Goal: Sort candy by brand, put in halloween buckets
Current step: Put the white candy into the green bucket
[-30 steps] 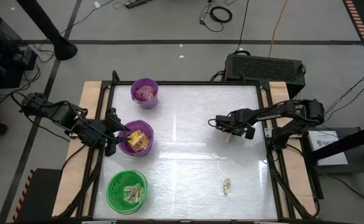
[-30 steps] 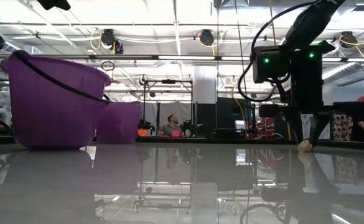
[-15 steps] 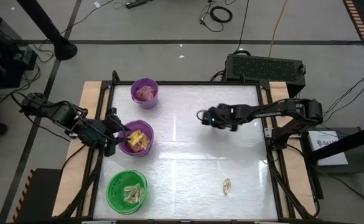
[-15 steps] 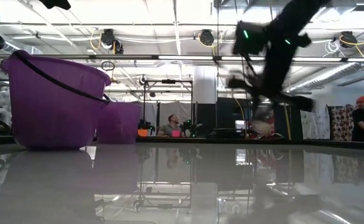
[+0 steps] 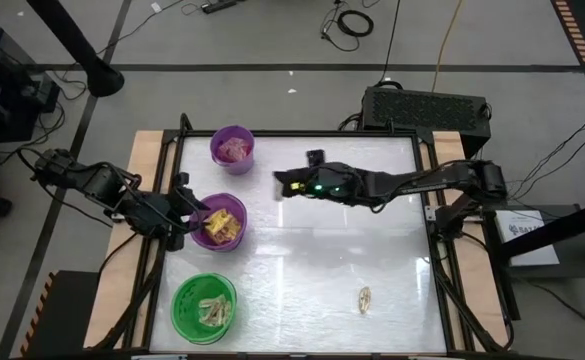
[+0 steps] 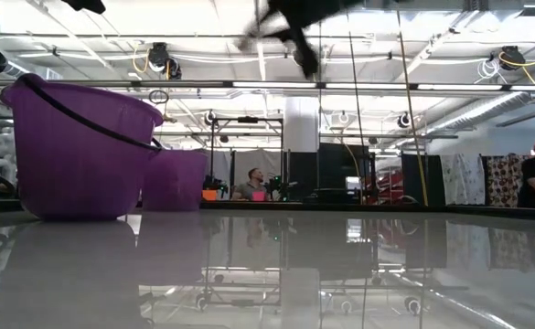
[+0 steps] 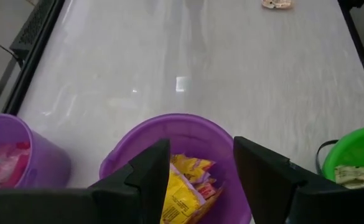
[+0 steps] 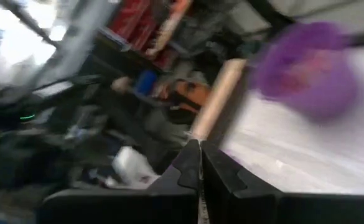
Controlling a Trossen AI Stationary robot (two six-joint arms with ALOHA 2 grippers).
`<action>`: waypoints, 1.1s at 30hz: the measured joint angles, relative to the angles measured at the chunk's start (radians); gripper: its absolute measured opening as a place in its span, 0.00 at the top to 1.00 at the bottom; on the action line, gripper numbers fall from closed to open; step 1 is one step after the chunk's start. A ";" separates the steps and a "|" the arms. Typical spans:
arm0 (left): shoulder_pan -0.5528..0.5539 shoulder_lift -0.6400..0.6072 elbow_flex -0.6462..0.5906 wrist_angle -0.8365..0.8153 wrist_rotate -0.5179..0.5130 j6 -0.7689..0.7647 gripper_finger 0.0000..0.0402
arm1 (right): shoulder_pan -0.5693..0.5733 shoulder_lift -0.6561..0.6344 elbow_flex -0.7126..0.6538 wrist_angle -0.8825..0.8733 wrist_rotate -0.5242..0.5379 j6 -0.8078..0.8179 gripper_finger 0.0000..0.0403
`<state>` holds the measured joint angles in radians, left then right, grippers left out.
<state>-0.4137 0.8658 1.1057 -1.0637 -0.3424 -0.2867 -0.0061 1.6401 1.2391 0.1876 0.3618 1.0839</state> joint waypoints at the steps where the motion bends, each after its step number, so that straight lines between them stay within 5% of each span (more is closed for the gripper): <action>1: 0.000 0.000 0.000 0.000 0.000 0.010 0.54 | 0.014 0.029 0.043 0.012 0.000 -0.025 1.00; 23: 0.000 0.000 0.000 -0.018 0.073 0.132 0.54 | 0.324 0.884 1.044 0.024 -0.315 -0.598 1.00; 33: 0.000 0.000 0.000 -0.019 0.133 0.164 0.54 | 0.341 0.941 1.107 0.030 -0.309 -0.574 0.99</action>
<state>-0.4137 0.8654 1.1054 -1.0826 -0.2099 -0.1230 0.3351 2.5809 2.3465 0.2175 0.0527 0.5104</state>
